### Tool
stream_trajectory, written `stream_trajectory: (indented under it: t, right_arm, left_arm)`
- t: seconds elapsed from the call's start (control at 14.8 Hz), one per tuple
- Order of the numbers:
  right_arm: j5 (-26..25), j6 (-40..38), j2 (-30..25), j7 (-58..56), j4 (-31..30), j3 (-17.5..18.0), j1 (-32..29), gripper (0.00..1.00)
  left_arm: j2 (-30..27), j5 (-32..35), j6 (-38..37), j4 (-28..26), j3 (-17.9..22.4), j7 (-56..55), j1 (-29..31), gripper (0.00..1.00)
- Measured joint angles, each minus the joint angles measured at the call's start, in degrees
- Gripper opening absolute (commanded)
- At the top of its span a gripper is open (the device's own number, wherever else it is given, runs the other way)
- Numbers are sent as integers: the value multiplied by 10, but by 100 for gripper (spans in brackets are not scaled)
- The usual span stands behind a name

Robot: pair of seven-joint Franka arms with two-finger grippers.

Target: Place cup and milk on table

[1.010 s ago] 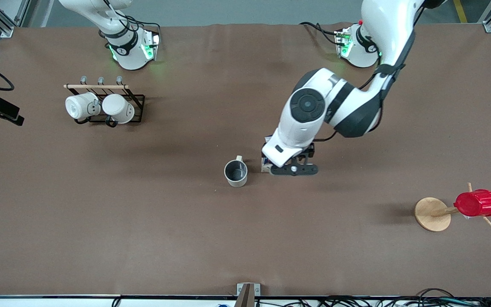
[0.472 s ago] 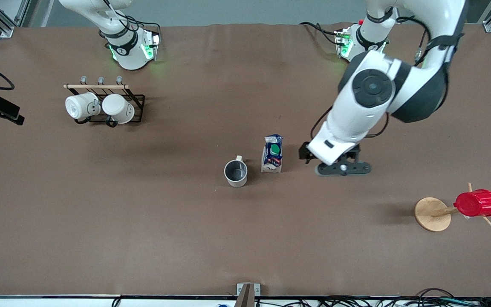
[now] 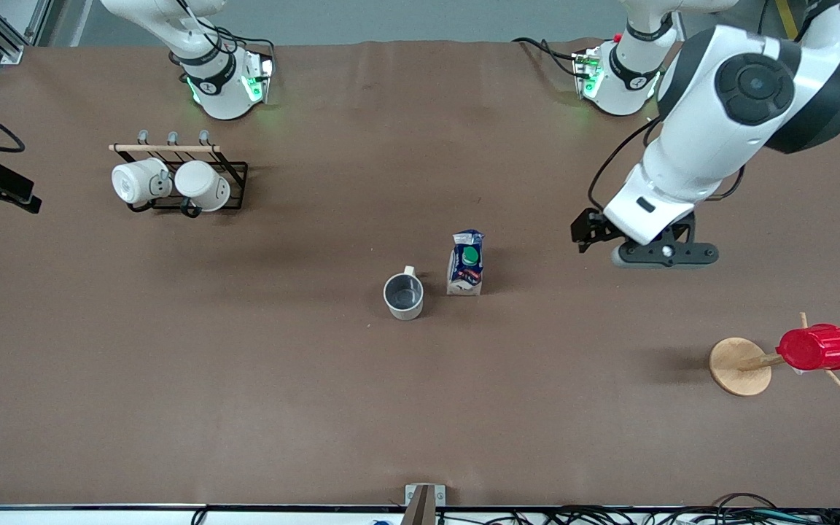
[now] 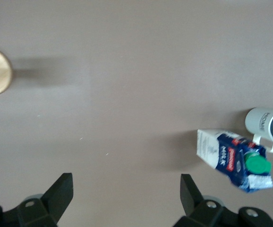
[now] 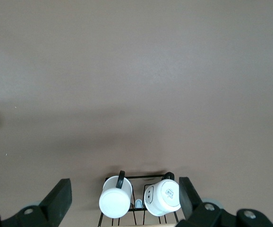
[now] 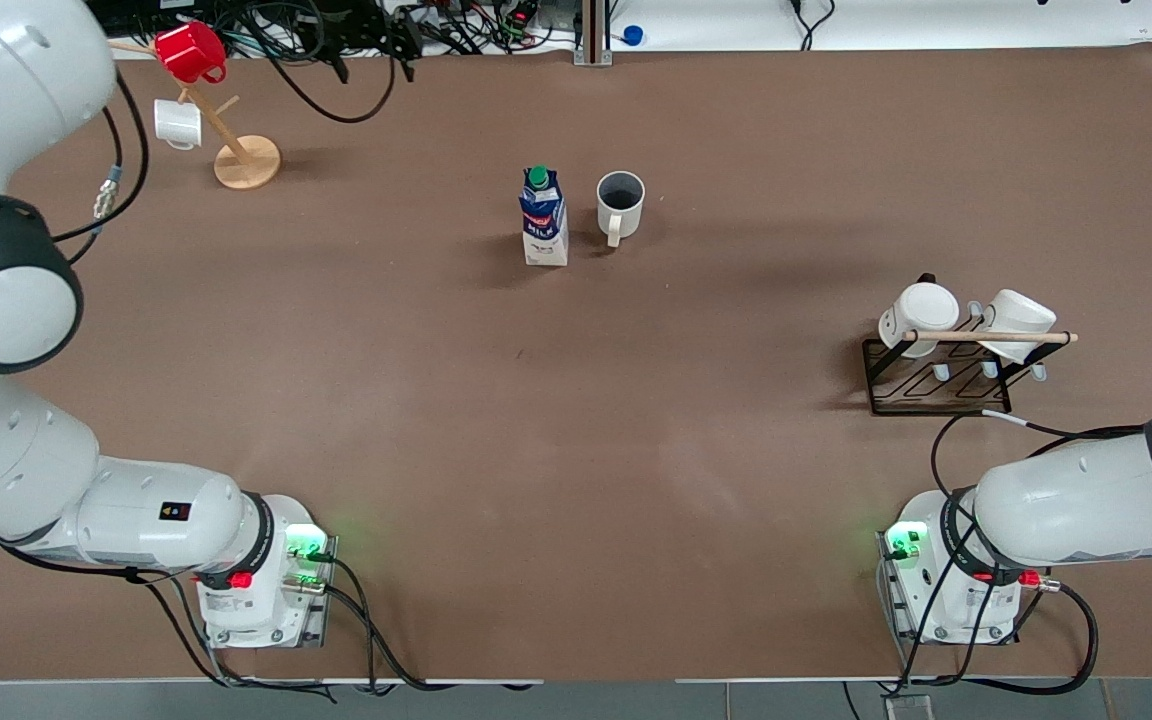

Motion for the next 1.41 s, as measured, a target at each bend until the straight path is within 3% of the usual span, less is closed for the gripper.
stream_trajectory:
  t: [0.4, 1.01, 1.41]
  right_arm:
    - [0, 0, 0, 0, 0, -1, 0, 100]
    - [0, 0, 0, 0, 0, -1, 0, 100]
    - [0, 0, 0, 0, 0, -1, 0, 100]
  left_arm:
    - [-60, -37, -27, -26, 1, 40, 42, 100]
    - [-55, -39, -37, 21, 8, 76, 58, 100]
    - [-50, -32, -42, 21, 9, 80, 63, 100]
